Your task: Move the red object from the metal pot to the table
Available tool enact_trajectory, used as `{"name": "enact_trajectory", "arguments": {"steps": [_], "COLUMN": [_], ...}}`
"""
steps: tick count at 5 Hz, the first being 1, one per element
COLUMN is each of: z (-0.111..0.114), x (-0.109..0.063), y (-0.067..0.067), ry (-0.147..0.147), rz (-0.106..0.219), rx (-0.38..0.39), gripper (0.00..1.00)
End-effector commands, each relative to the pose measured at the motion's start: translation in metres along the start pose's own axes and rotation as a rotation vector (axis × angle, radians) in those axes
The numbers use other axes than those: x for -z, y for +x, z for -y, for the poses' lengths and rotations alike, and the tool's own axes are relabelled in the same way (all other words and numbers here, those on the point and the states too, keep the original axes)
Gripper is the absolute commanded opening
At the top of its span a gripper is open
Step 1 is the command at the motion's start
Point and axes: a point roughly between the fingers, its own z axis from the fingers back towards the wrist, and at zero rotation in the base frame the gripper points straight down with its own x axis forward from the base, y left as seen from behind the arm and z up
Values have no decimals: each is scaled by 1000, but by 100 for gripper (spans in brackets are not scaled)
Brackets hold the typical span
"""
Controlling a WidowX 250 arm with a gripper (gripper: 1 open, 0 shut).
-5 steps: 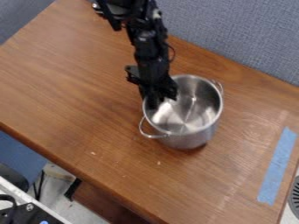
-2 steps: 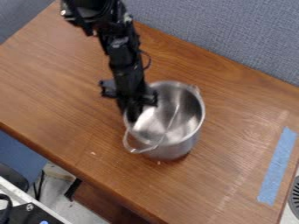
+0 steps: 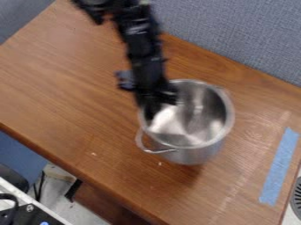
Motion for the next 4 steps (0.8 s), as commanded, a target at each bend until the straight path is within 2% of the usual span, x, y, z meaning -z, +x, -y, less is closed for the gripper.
{"name": "enact_trajectory", "arguments": {"steps": [1,2,3,4], "z": [27,6,-2,-5], "x": [-15,-2,9,-27], "y": [28,19,19,22], "ry": [12,33,37,-8], "rz": [14,1,4,12], "rx": [178,259,326,261], "gripper": [0,0,0,0]}}
